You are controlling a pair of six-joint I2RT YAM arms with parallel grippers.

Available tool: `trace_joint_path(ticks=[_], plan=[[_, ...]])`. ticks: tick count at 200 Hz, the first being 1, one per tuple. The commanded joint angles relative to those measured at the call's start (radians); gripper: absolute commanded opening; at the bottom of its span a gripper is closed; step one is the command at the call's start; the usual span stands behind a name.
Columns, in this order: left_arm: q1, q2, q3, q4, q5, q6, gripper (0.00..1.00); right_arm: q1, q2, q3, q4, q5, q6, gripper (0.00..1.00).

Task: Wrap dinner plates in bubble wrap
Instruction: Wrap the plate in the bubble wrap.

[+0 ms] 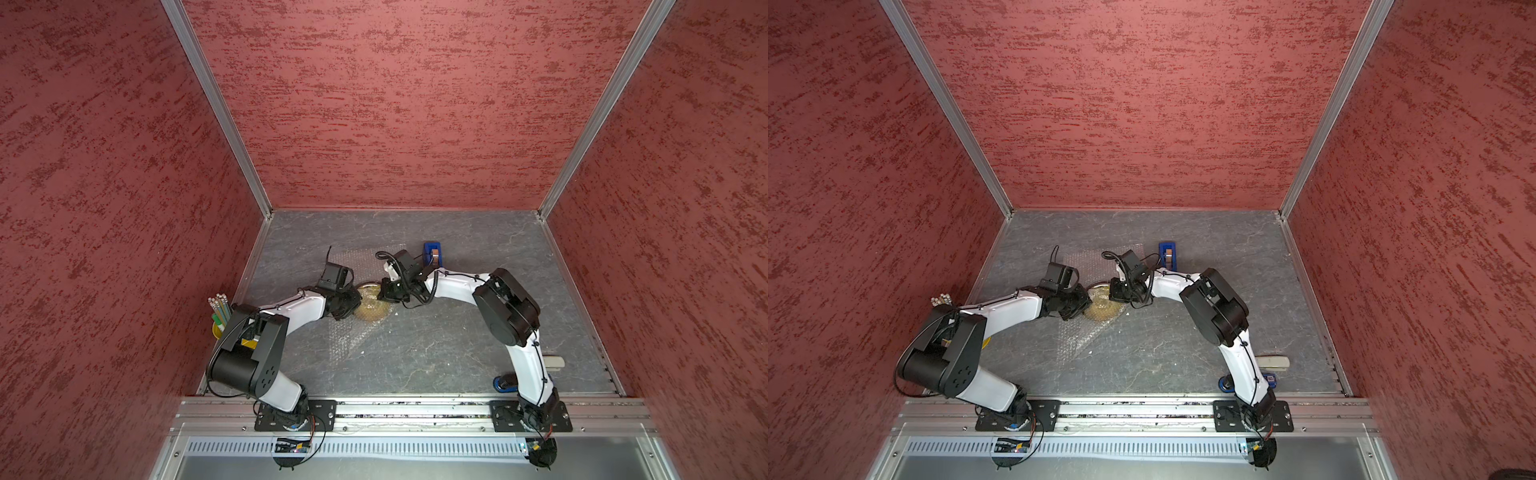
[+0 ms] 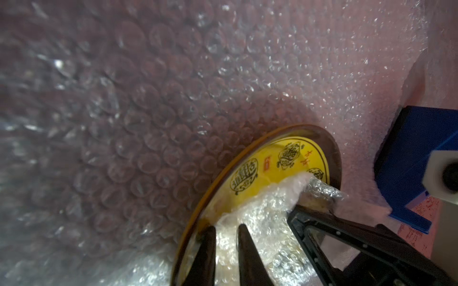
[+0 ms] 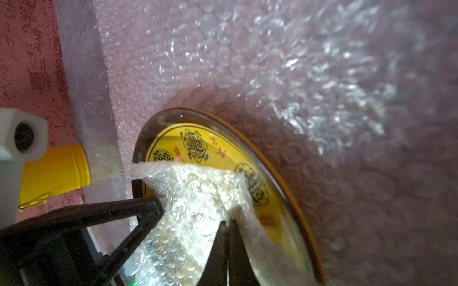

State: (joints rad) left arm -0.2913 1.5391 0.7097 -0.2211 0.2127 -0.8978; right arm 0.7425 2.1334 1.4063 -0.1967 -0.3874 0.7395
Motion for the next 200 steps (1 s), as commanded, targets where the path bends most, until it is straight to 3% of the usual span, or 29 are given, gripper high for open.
trace_joint_path(ticks=[1, 40, 66, 170, 186, 200], plan=[[0.007, 0.005, 0.005, -0.054, 0.0, 0.035, 0.2, 0.021, -0.05, -0.077, 0.04, 0.008, 0.054, 0.06], [0.012, 0.006, 0.007, -0.098, 0.002, 0.068, 0.2, 0.049, -0.129, -0.169, 0.077, 0.009, 0.095, 0.06], [0.02, -0.001, -0.001, -0.097, 0.003, 0.069, 0.2, 0.049, -0.155, -0.138, 0.037, 0.044, 0.07, 0.11], [0.031, 0.011, 0.056, -0.107, 0.017, 0.089, 0.22, 0.044, 0.056, 0.048, -0.013, 0.046, 0.037, 0.11], [0.044, 0.002, 0.077, -0.121, 0.019, 0.092, 0.26, 0.04, 0.062, 0.047, -0.02, 0.051, 0.035, 0.1], [0.067, -0.013, 0.118, -0.142, 0.015, 0.106, 0.37, 0.038, 0.068, 0.051, -0.027, 0.05, 0.032, 0.1]])
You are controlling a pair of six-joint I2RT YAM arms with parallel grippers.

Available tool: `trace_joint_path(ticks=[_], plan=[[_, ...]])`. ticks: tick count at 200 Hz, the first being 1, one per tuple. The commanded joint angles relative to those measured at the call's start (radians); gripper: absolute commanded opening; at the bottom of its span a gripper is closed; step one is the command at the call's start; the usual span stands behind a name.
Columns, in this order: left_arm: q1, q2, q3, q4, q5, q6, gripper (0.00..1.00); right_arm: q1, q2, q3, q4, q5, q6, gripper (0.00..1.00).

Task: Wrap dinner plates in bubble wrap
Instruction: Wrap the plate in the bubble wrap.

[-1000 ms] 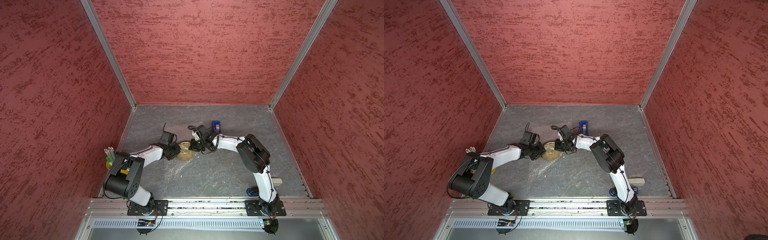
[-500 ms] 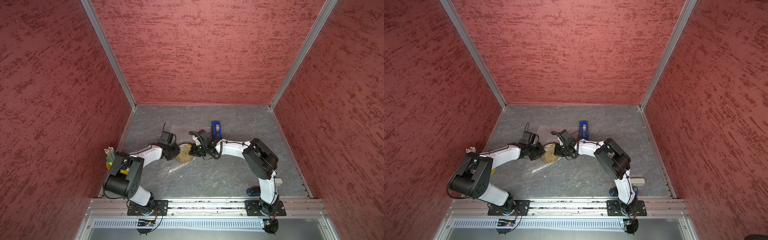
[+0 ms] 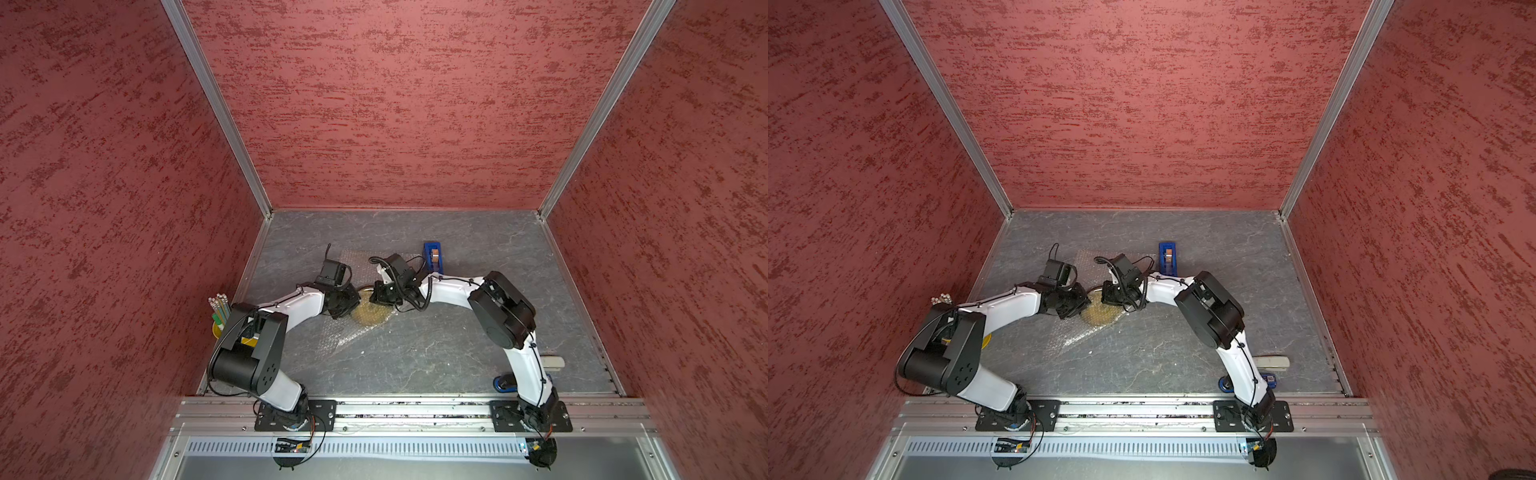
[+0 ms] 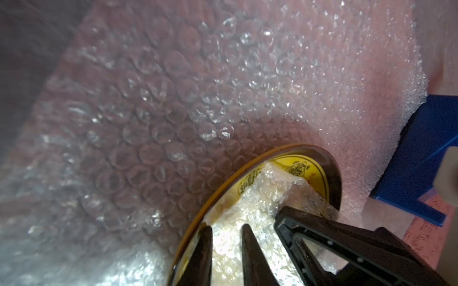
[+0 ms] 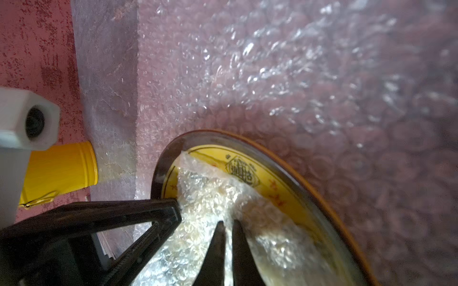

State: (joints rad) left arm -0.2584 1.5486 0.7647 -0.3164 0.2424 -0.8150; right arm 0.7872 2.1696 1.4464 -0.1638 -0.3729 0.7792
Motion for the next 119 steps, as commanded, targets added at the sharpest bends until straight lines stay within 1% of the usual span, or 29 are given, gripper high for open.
trace_joint_path(ticks=[1, 19, 31, 42, 53, 62, 82, 109, 119], plan=[[0.037, -0.023, 0.067, -0.049, -0.016, 0.025, 0.38, -0.006, 0.031, 0.011, -0.059, 0.036, -0.007, 0.1], [0.088, -0.021, 0.165, -0.094, -0.037, 0.06, 0.5, -0.006, 0.041, 0.015, -0.066, 0.03, -0.009, 0.09], [0.12, 0.005, 0.235, -0.112, -0.056, 0.09, 0.56, -0.007, 0.045, 0.016, -0.069, 0.034, -0.011, 0.09], [0.141, 0.06, 0.312, -0.123, -0.084, 0.129, 0.59, -0.006, 0.047, 0.017, -0.072, 0.038, -0.011, 0.08], [0.158, 0.144, 0.399, -0.158, -0.109, 0.161, 0.56, -0.006, 0.051, 0.018, -0.069, 0.039, -0.011, 0.08], [0.167, 0.216, 0.473, -0.187, -0.105, 0.193, 0.53, -0.006, 0.053, 0.018, -0.067, 0.039, -0.011, 0.08], [0.166, 0.371, 0.627, -0.262, -0.121, 0.251, 0.46, -0.006, 0.062, 0.028, -0.069, 0.033, -0.013, 0.08], [0.163, 0.467, 0.713, -0.25, -0.147, 0.296, 0.4, -0.006, 0.067, 0.038, -0.076, 0.029, -0.018, 0.07], [0.165, 0.491, 0.737, -0.25, -0.152, 0.31, 0.4, -0.006, 0.067, 0.039, -0.082, 0.028, -0.02, 0.07]])
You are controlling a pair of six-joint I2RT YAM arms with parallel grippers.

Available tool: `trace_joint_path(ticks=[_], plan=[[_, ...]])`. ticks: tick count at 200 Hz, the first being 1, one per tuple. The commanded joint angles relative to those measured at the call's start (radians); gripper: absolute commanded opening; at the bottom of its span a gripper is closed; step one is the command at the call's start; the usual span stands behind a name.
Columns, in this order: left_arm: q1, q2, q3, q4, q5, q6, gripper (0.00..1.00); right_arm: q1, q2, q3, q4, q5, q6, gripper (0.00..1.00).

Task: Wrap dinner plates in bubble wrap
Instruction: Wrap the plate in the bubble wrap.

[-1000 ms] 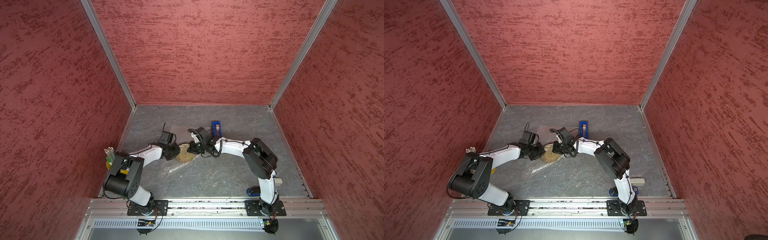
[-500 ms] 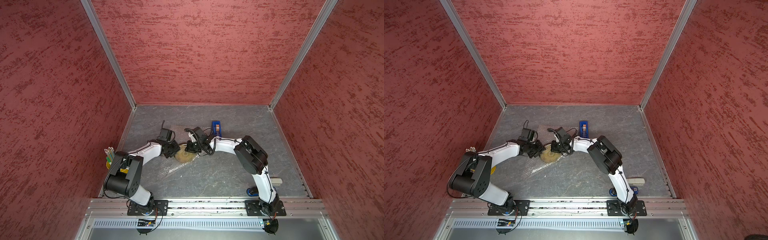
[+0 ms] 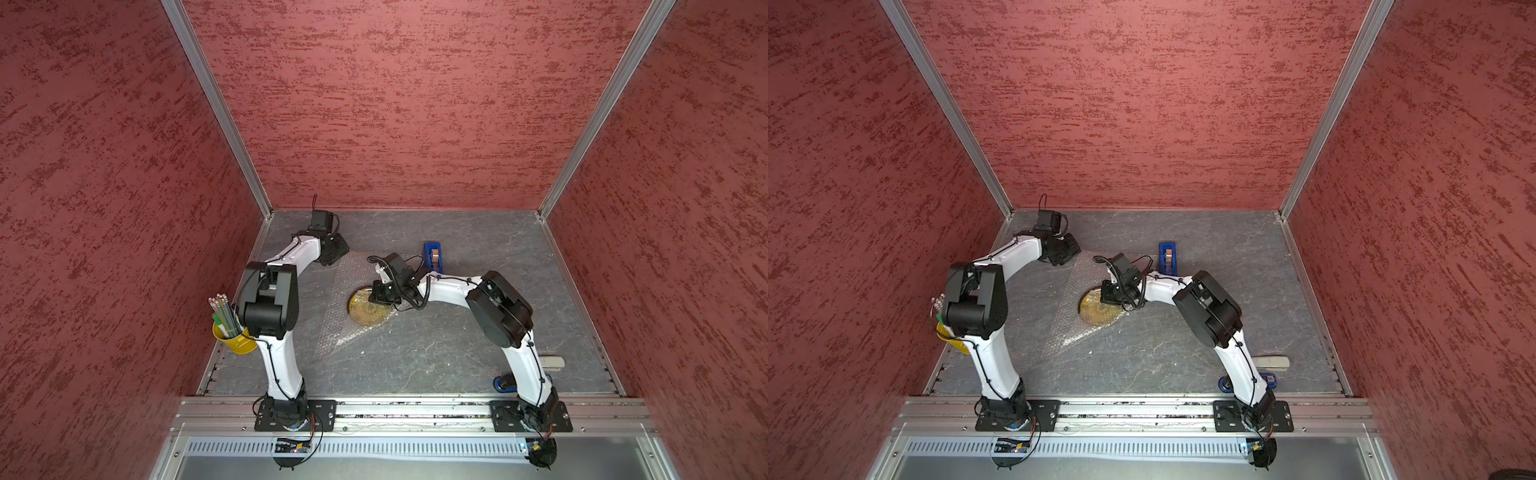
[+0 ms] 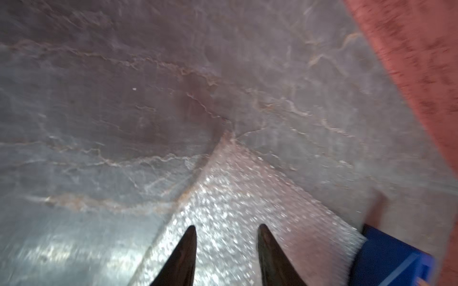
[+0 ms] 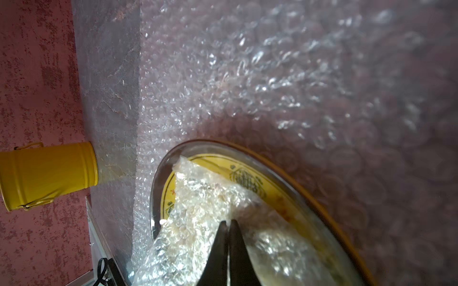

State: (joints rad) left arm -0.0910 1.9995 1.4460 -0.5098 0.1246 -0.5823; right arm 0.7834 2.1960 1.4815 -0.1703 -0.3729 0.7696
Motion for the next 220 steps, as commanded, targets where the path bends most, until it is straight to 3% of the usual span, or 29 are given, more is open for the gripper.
trace_joint_path(ticks=[1, 49, 115, 141, 180, 220], plan=[[-0.003, 0.042, 0.057, -0.055, -0.035, 0.079, 0.4, -0.003, 0.041, 0.004, -0.075, 0.028, -0.011, 0.07], [0.018, 0.112, 0.085, -0.02, -0.05, 0.12, 0.44, -0.003, 0.042, 0.003, -0.08, 0.028, -0.009, 0.07], [-0.014, 0.166, 0.087, 0.004, 0.008, 0.111, 0.37, -0.003, 0.052, 0.0, -0.072, 0.02, 0.011, 0.06], [-0.014, 0.171, 0.085, 0.01, -0.007, 0.099, 0.29, -0.003, 0.053, -0.008, -0.064, 0.016, 0.022, 0.05], [-0.01, 0.149, 0.072, 0.028, -0.013, 0.096, 0.0, -0.003, 0.055, -0.017, -0.053, 0.01, 0.031, 0.05], [-0.008, 0.001, -0.019, 0.076, -0.06, 0.048, 0.0, -0.003, 0.069, -0.007, -0.035, -0.009, 0.036, 0.05]])
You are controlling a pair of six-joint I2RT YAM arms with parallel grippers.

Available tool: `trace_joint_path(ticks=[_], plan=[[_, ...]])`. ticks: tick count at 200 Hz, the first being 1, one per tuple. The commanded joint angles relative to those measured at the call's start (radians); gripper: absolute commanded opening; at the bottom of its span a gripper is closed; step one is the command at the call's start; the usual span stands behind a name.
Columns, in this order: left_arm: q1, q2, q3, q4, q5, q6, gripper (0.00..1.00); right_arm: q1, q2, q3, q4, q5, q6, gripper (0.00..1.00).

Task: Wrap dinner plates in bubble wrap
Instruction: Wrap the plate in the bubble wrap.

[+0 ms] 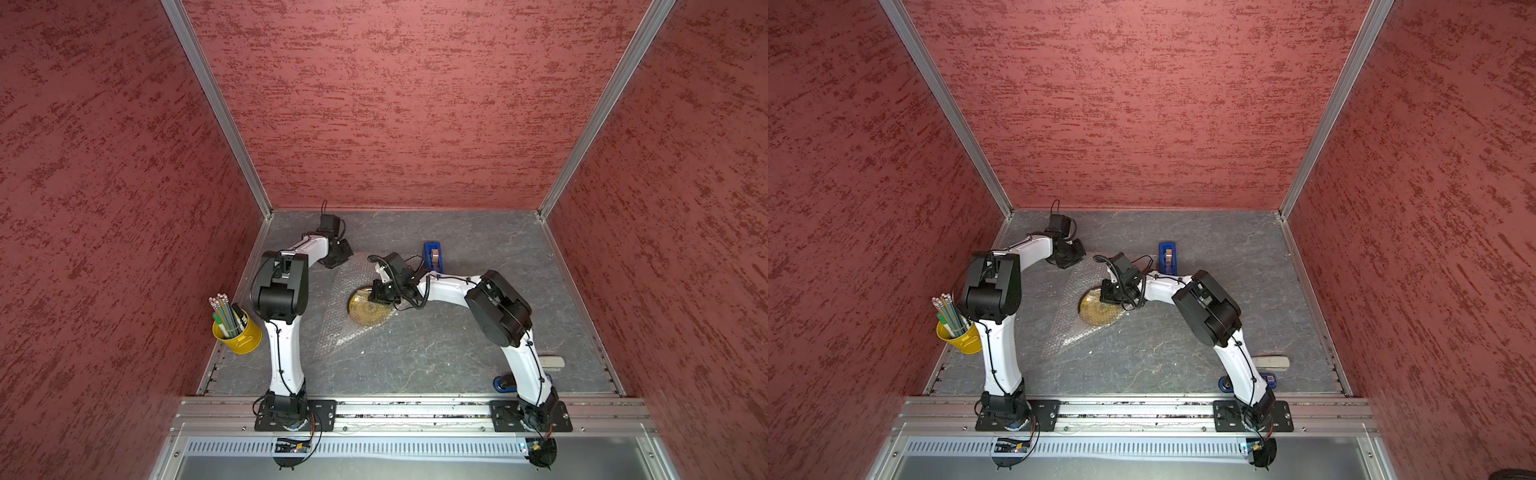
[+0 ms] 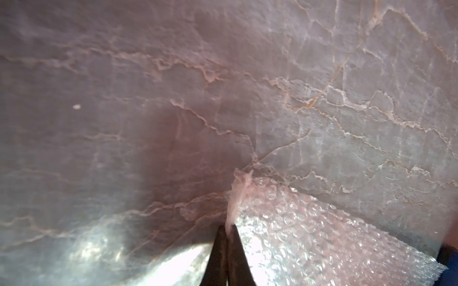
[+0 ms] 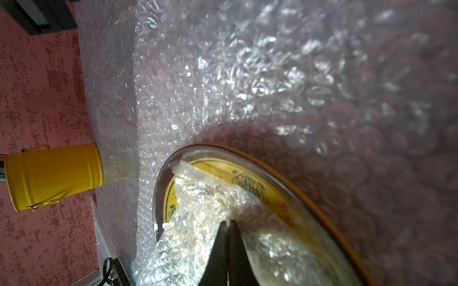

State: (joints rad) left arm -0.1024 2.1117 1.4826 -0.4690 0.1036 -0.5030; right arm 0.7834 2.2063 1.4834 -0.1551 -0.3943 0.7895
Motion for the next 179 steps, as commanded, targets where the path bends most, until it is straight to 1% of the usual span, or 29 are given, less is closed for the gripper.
trace_joint_path(ticks=[1, 19, 32, 62, 88, 112, 128, 158, 179], plan=[[0.003, -0.117, -0.059, 0.037, -0.04, -0.032, 0.0, -0.003, 0.061, -0.008, -0.049, 0.012, 0.016, 0.05], [0.006, -0.208, -0.111, 0.057, -0.067, -0.046, 0.0, -0.003, 0.069, -0.003, -0.047, 0.003, 0.016, 0.05], [0.004, -0.263, -0.153, 0.076, -0.063, -0.064, 0.0, -0.003, 0.076, 0.001, -0.047, 0.001, 0.016, 0.05], [-0.019, -0.357, -0.252, 0.156, -0.004, -0.12, 0.0, -0.003, 0.076, 0.006, -0.048, 0.008, 0.012, 0.05], [-0.045, -0.426, -0.358, 0.239, 0.076, -0.197, 0.0, -0.004, 0.07, -0.002, -0.04, 0.005, 0.013, 0.05], [-0.084, -0.497, -0.469, 0.305, 0.125, -0.266, 0.0, -0.004, 0.077, -0.007, -0.022, -0.004, 0.017, 0.05], [-0.112, -0.551, -0.54, 0.338, 0.138, -0.312, 0.0, -0.003, 0.089, -0.003, -0.01, -0.015, 0.027, 0.05], [-0.174, -0.636, -0.652, 0.368, 0.136, -0.398, 0.0, -0.003, 0.09, -0.009, 0.012, -0.023, 0.04, 0.04], [-0.229, -0.662, -0.708, 0.372, 0.117, -0.448, 0.0, -0.003, 0.078, -0.017, 0.018, -0.016, 0.042, 0.04]])
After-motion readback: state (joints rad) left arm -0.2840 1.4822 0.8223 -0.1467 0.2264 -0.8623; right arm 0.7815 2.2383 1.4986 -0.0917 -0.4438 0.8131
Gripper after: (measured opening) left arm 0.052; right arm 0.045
